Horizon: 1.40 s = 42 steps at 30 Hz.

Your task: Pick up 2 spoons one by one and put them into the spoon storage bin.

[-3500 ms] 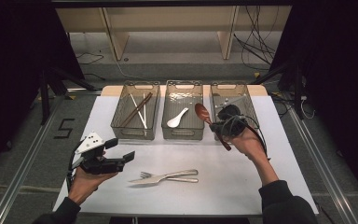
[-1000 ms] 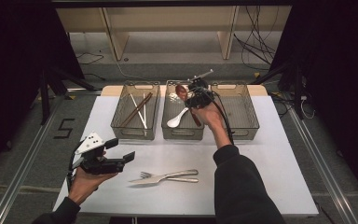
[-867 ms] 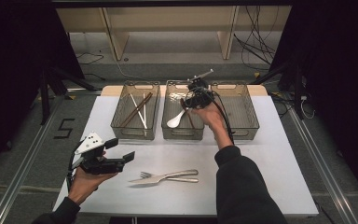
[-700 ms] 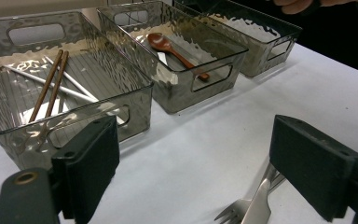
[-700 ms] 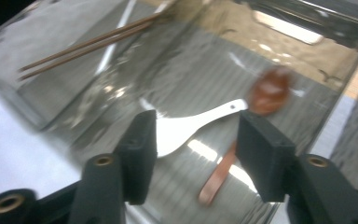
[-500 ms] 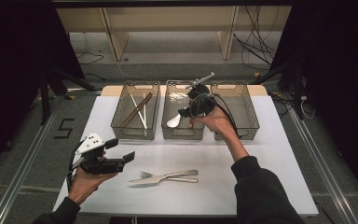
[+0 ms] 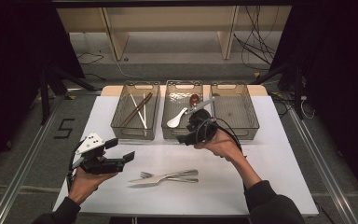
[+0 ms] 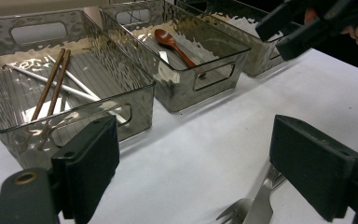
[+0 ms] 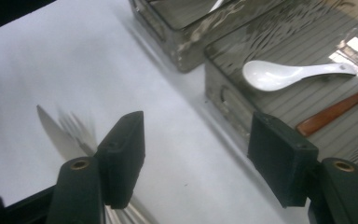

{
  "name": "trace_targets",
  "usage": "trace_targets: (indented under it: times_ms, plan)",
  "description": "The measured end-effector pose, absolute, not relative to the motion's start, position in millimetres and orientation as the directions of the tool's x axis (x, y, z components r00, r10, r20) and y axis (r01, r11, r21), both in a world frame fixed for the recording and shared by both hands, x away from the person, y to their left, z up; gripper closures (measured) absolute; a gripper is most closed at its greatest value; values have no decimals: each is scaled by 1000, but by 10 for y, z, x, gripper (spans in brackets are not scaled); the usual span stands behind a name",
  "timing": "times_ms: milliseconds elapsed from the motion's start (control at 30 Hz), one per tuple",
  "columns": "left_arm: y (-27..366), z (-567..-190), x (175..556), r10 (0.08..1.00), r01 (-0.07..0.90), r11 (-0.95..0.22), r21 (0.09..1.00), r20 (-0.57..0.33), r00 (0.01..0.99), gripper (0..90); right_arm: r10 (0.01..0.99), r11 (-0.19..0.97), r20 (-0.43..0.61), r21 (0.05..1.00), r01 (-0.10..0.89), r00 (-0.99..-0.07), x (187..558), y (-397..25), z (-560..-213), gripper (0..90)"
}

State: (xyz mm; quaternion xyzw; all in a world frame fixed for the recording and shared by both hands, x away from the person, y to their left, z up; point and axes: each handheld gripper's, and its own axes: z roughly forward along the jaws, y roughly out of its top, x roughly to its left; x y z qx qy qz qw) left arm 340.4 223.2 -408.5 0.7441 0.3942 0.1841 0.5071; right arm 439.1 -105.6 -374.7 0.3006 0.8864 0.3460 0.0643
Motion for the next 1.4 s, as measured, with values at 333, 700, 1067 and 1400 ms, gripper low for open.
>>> trace_targets:
  times_ms: [333,700,1067,1400]
  plan:
    - [2230,-4077,3397,773,395,-171,903,-125,622,154,541,613,100,632,474,-835,4215,-1037,-3868,349]
    - [2231,-4076,3397,773,393,-172,903,-124,622,154,510,647,105,607,461,-854,4119,-983,-3951,342]
    - [2238,-4072,3395,772,391,-172,904,-123,623,154,477,683,116,575,450,-871,4059,-856,-4092,342]
    - [2233,-4069,3393,772,389,-172,905,-121,624,154,449,708,116,559,432,-886,4025,-785,-4151,340]
